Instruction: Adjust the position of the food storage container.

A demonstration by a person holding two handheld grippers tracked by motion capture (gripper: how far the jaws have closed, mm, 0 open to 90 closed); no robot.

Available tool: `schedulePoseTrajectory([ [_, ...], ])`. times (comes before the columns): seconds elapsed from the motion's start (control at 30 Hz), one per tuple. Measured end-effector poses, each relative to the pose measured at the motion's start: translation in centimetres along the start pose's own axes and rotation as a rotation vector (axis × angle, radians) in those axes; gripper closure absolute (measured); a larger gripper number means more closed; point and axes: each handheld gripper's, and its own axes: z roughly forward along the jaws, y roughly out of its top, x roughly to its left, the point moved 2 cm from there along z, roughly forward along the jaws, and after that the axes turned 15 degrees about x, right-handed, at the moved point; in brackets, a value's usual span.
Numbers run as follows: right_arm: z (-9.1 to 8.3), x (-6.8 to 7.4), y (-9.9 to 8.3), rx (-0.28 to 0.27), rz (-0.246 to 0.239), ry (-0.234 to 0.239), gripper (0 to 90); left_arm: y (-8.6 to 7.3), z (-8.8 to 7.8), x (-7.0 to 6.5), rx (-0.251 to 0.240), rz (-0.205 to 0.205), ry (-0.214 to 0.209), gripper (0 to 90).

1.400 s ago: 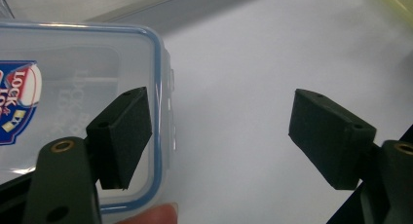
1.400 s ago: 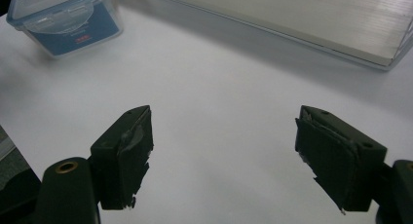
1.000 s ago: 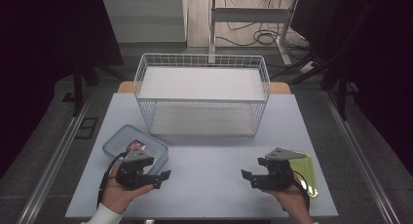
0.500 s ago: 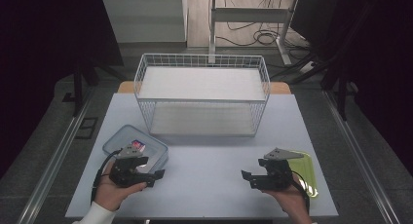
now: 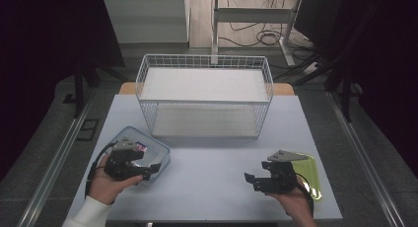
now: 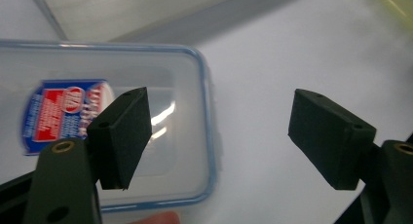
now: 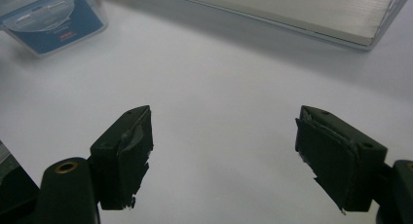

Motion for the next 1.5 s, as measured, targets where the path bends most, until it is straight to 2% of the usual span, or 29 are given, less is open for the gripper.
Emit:
schedulePoseTrajectory([
  [0.07,0.0,-0.1,-0.1,0.001,0.005,-0.003,21.7,0.3,-0.4,0.6,-0.003,-0.003,0.002,24.7],
  [0.27,-0.1,-0.3,-0.4,0.005,0.022,-0.011,21.8,0.4,-1.5,2.8,0.011,-0.039,0.04,28.7],
  [0.3,-0.2,-0.3,-0.4,0.0,0.016,-0.01,21.8,0.5,-1.8,3.3,0.012,-0.045,0.05,28.6],
  [0.33,-0.3,-0.2,-0.4,-0.007,0.012,-0.009,21.8,0.5,-2.2,4.5,0.015,-0.06,0.059,28.3],
  [0.4,-0.4,-0.1,-0.3,-0.008,0.013,-0.007,21.8,0.5,-2.3,5.0,0.016,-0.068,0.059,28.1],
  [0.6,-0.4,0.1,-0.3,-0.009,0.01,-0.008,21.8,0.6,-2.4,8.5,0.028,-0.135,0.088,27.9],
  [0.67,-0.3,0.1,-0.3,-0.007,0.006,-0.009,21.8,0.7,-2.2,9.3,0.028,-0.158,0.091,28.3],
  [0.8,-0.4,0.0,-0.4,-0.005,0.008,-0.011,21.8,0.7,-2.0,10.5,0.045,-0.175,0.127,32.4],
  [1.0,-0.4,0.0,-0.6,-0.004,0.012,-0.012,21.9,1.0,-1.7,12.1,0.077,-0.219,0.143,49.1],
  [1.13,-0.3,0.0,-0.7,0.003,0.006,-0.017,21.8,1.4,-1.3,13.4,0.106,-0.231,0.133,65.2],
  [1.3,-0.3,0.1,-0.9,0.008,0.0,-0.019,21.8,1.4,-0.6,15.1,0.124,-0.263,0.151,82.6],
  [1.4,-0.5,0.2,-0.8,-0.001,0.001,-0.017,21.9,1.2,-0.3,16.0,0.136,-0.278,0.169,89.1],
  [1.5,-0.6,0.2,-1.0,0.0,-0.004,-0.018,21.9,1.0,0.1,17.1,0.157,-0.302,0.174,90.0],
])
